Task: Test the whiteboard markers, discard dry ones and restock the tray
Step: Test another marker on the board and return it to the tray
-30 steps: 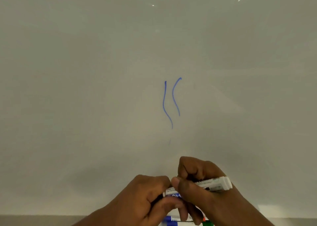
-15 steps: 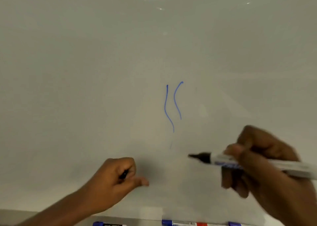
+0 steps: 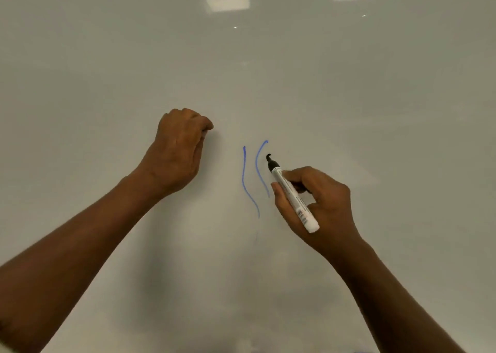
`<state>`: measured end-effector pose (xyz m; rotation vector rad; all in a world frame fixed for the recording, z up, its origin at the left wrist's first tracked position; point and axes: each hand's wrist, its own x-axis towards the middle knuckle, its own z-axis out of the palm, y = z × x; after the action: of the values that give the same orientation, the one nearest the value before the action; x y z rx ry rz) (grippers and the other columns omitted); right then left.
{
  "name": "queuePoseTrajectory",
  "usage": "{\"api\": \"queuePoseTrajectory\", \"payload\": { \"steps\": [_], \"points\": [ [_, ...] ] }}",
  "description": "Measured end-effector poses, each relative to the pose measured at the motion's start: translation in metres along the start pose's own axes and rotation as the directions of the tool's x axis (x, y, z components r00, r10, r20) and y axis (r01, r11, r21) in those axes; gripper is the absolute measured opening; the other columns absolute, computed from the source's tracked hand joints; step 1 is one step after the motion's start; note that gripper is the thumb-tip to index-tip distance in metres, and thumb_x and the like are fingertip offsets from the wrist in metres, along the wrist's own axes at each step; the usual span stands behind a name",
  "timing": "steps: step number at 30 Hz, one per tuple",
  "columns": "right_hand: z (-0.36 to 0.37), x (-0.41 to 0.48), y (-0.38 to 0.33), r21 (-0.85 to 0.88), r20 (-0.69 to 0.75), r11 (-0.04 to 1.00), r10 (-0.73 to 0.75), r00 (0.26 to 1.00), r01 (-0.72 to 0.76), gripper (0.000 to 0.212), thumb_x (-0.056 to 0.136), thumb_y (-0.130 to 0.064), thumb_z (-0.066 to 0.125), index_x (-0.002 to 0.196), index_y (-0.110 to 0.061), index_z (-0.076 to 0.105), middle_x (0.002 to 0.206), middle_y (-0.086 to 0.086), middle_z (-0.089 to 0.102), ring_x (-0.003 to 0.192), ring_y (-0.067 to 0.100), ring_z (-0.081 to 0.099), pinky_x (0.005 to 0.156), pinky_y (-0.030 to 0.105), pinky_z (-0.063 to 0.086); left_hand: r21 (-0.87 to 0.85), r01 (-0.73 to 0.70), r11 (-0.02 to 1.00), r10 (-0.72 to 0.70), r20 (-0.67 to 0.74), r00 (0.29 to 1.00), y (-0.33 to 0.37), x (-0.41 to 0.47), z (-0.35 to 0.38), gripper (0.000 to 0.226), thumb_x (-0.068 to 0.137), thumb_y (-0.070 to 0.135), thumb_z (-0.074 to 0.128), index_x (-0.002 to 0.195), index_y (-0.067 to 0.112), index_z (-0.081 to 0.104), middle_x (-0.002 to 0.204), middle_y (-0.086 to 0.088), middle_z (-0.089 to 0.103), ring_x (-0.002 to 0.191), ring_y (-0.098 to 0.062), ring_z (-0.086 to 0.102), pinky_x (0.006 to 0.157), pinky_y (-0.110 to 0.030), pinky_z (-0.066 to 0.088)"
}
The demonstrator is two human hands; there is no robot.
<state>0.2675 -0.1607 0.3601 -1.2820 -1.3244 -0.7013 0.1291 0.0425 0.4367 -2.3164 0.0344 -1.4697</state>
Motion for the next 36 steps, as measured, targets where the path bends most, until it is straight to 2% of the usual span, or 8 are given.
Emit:
{"api": "queuePoseTrajectory", "payload": {
  "steps": [7,14,16,20,22,28,33,36],
  "points": [
    [0.020,-0.070,0.022,-0.043,0.402,0.983,-0.147,0.904,0.178,0.018,0.090,-0.018,0.063,0.097,-0.002,0.065,0.083,0.008,0.067,0.068,0.023,0.062,0.054,0.034,0.051,0.101,-0.145,0.984,0.155,-0.099,0.983,-0.010,-0.012,0.011,0.021,0.079,-0.011,0.051,0.095,0.003,0.049,0.073,-0.021,0.059,0.071,-0.026,0.043,0.065,-0.039,0.032],
    [-0.006,0.003,0.014,-0.114,-0.073,0.986,-0.127,0.989,0.118,0.014,0.080,-0.008,0.074,0.083,0.004,0.067,0.071,0.012,0.066,0.062,0.016,0.058,0.060,0.025,0.048,0.070,-0.127,0.989,0.133,-0.094,0.987,-0.010,-0.012,0.011,0.019,0.082,-0.010,0.048,0.095,0.003,0.048,0.073,-0.021,0.059,0.072,-0.026,0.043,0.066,-0.039,0.033],
    [-0.005,-0.007,0.015,-0.117,-0.077,0.988,-0.113,0.991,0.104,0.012,0.079,-0.007,0.074,0.080,0.003,0.067,0.068,0.012,0.064,0.059,0.019,0.057,0.059,0.026,0.047,0.063,-0.130,0.989,0.136,-0.099,0.986,-0.009,-0.012,0.010,0.016,0.083,-0.008,0.047,0.095,0.003,0.049,0.073,-0.022,0.059,0.072,-0.025,0.043,0.066,-0.038,0.032],
    [0.008,-0.062,0.028,-0.081,0.263,0.985,-0.125,0.957,0.152,0.013,0.082,-0.012,0.072,0.084,-0.001,0.066,0.075,0.010,0.064,0.064,0.022,0.060,0.056,0.034,0.050,0.069,-0.134,0.989,0.141,-0.107,0.984,-0.008,-0.011,0.009,0.017,0.082,-0.009,0.048,0.094,0.003,0.049,0.072,-0.022,0.058,0.072,-0.025,0.042,0.066,-0.037,0.032],
    [0.007,-0.076,0.036,-0.081,0.324,0.985,-0.121,0.938,0.155,0.015,0.083,-0.013,0.071,0.089,0.000,0.067,0.082,0.009,0.067,0.069,0.019,0.062,0.058,0.032,0.052,0.072,-0.134,0.988,0.141,-0.111,0.984,-0.007,-0.012,0.010,0.018,0.082,-0.009,0.049,0.094,0.003,0.048,0.072,-0.022,0.059,0.072,-0.025,0.042,0.066,-0.037,0.032],
    [-0.003,-0.085,0.036,-0.099,-0.023,0.995,0.007,1.000,-0.009,0.011,0.076,-0.003,0.072,0.075,0.003,0.063,0.069,0.009,0.062,0.061,0.013,0.054,0.060,0.020,0.046,0.082,-0.110,0.990,0.117,-0.087,0.989,-0.005,-0.011,0.008,0.018,0.082,-0.008,0.049,0.095,0.003,0.048,0.073,-0.022,0.058,0.073,-0.024,0.041,0.067,-0.036,0.031],
    [0.011,-0.140,0.036,-0.108,0.430,0.993,0.091,0.898,-0.048,0.013,0.087,-0.028,0.062,0.087,-0.016,0.058,0.075,-0.002,0.061,0.061,0.007,0.053,0.053,0.014,0.042,-0.012,-0.034,0.999,0.034,-0.015,0.999,0.000,-0.011,0.001,0.024,0.091,0.004,0.039,0.112,-0.001,0.050,0.086,-0.023,0.058,0.085,-0.027,0.047,0.076,-0.037,0.036],
    [0.006,-0.150,0.040,-0.172,0.537,0.973,0.221,0.814,-0.151,0.020,0.088,-0.043,0.055,0.081,-0.024,0.054,0.068,-0.010,0.055,0.054,0.004,0.046,0.050,0.009,0.032,-0.034,0.076,0.997,-0.076,-0.006,0.997,0.008,-0.013,-0.001,0.035,0.093,0.000,0.039,0.128,-0.004,0.043,0.097,-0.028,0.053,0.092,-0.028,0.046,0.082,-0.037,0.042]
  ]
}}
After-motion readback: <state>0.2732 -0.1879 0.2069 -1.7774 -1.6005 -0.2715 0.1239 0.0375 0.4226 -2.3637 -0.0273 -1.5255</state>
